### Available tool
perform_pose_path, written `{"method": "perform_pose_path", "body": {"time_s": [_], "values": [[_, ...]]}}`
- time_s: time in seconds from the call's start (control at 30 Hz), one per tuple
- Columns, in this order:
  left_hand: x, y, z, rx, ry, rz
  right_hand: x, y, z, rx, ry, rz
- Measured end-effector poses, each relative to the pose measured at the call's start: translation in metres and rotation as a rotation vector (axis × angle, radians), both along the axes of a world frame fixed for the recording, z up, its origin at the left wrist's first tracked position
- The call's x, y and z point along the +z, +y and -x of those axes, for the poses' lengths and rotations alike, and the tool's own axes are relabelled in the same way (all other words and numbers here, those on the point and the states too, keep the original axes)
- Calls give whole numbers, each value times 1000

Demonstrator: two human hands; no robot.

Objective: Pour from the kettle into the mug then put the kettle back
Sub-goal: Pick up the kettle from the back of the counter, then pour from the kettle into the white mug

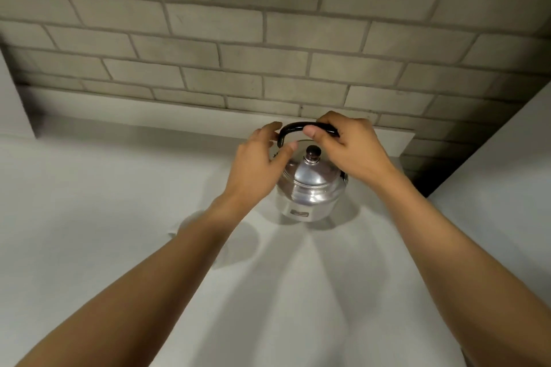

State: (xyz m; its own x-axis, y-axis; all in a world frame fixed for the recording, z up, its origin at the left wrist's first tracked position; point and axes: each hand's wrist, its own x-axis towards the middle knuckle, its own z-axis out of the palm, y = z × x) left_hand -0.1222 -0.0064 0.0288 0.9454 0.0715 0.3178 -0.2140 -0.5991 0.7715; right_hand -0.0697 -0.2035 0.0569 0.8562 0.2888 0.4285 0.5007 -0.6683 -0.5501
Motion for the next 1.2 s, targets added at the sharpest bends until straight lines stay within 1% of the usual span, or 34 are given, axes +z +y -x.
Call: {"method": "perform_pose_path", "body": {"time_s": [0.07,0.17,0.33,0.47,0.57,0.67,0.9,1.0,1.2], "values": [[-7,2,29,52,31,-19,8,3,20,-12,-11,-23],[-23,1,75,54,8,-47,13,8,48,-29,-27,-7],[-48,4,134,-72,-12,-76,13,21,92,-54,22,24],[-54,18,152,-156,-54,-240,10,32,120,-81,43,44],[-57,28,162,-249,-30,-274,9,39,136,-93,57,43],[-59,36,172,-301,-8,-254,10,46,153,-97,53,70],[-52,36,189,-300,-41,-147,26,54,173,-59,42,158],[-49,31,193,-270,-41,-77,37,56,170,-29,55,199],[-46,18,189,-208,21,67,58,65,150,73,38,335]]}}
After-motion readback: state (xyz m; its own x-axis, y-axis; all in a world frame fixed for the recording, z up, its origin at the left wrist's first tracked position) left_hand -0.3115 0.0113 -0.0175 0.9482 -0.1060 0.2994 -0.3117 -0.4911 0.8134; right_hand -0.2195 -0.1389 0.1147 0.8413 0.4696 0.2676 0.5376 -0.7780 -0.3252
